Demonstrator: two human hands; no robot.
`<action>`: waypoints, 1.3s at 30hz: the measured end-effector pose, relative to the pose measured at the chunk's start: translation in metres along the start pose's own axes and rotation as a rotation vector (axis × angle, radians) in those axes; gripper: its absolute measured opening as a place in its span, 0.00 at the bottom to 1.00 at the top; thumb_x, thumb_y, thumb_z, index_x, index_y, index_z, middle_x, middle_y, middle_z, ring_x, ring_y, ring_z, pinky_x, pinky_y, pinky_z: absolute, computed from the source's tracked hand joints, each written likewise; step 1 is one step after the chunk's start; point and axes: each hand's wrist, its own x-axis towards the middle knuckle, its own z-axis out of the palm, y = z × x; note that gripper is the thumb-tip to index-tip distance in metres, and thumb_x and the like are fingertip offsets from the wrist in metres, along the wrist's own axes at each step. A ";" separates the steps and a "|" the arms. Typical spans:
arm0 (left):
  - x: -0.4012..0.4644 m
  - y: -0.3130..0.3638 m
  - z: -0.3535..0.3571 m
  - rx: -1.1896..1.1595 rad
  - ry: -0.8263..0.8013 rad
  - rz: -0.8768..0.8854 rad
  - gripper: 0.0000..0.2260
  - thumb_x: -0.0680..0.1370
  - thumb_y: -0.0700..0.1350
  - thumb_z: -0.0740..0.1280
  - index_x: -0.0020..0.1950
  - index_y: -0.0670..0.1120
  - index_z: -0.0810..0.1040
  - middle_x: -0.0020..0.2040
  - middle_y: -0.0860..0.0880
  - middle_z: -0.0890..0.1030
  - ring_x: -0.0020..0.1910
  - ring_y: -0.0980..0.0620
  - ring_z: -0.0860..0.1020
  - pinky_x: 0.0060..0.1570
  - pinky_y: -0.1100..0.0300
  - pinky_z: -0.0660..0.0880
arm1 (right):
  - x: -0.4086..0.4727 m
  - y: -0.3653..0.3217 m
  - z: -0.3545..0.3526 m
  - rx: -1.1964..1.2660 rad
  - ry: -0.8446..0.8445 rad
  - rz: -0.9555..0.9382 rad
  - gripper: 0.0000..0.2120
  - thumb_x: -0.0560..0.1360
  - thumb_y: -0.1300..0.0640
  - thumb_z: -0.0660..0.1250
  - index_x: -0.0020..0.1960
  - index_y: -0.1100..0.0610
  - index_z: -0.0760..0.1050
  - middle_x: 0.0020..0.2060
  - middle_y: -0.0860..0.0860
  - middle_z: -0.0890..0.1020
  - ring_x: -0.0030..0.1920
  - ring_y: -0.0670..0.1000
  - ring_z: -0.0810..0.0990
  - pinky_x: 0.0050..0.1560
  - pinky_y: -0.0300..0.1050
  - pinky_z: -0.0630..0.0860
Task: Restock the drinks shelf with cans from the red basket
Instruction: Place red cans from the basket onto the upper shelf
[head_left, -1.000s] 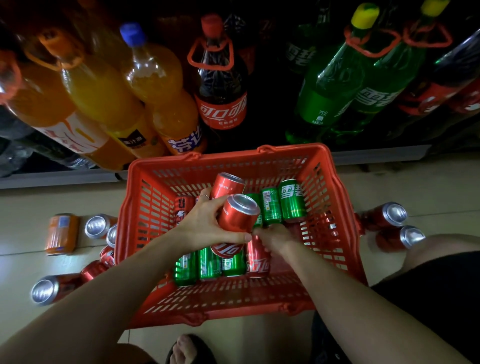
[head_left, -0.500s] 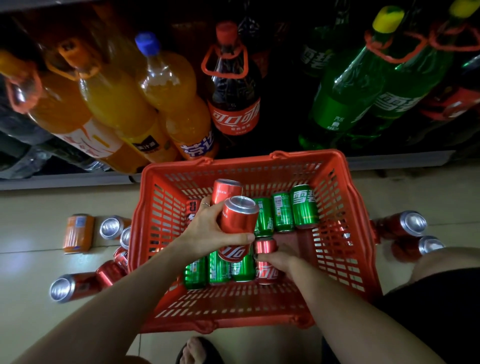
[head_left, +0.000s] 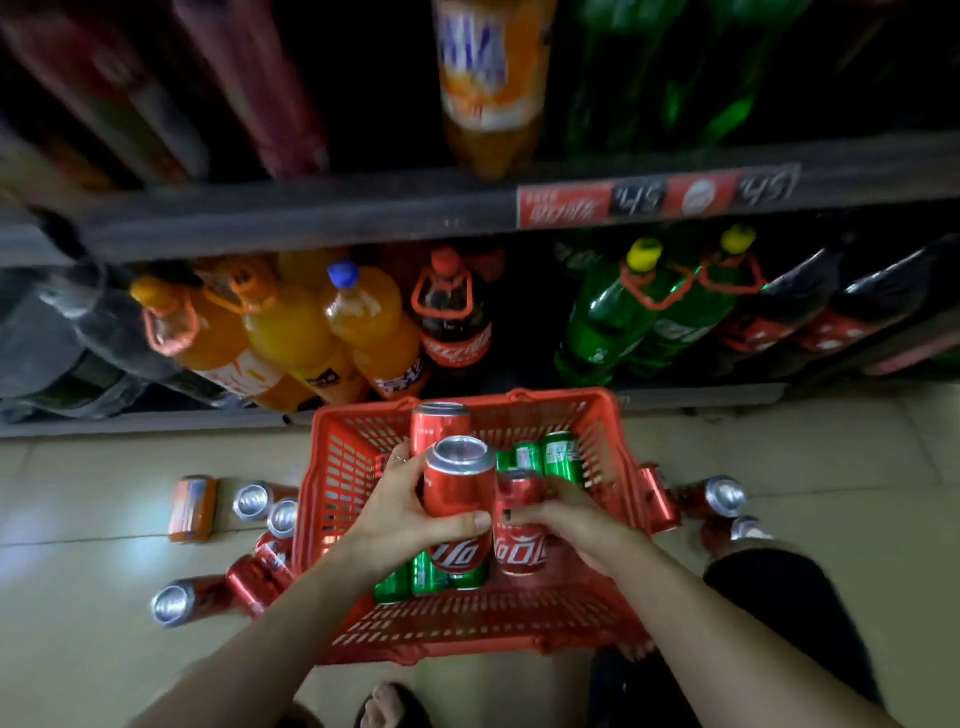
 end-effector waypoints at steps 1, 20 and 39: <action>-0.010 0.028 -0.005 -0.009 0.006 0.019 0.32 0.58 0.69 0.83 0.61 0.70 0.80 0.66 0.53 0.73 0.69 0.48 0.76 0.69 0.43 0.76 | -0.031 -0.032 -0.004 0.068 0.017 -0.059 0.34 0.52 0.53 0.82 0.58 0.51 0.81 0.48 0.50 0.88 0.53 0.55 0.86 0.62 0.56 0.80; -0.253 0.717 -0.162 -0.132 -0.019 0.483 0.49 0.51 0.62 0.88 0.70 0.58 0.76 0.70 0.44 0.79 0.65 0.50 0.82 0.56 0.59 0.81 | -0.648 -0.568 -0.065 0.175 -0.024 -0.973 0.24 0.69 0.58 0.77 0.65 0.52 0.79 0.59 0.55 0.85 0.61 0.58 0.83 0.61 0.58 0.79; -0.342 1.007 -0.228 -0.060 0.163 1.068 0.30 0.54 0.68 0.83 0.52 0.57 0.87 0.49 0.50 0.88 0.49 0.50 0.87 0.49 0.56 0.82 | -0.919 -0.827 -0.099 0.077 0.334 -1.622 0.24 0.64 0.47 0.81 0.57 0.55 0.81 0.50 0.53 0.87 0.50 0.53 0.87 0.56 0.56 0.83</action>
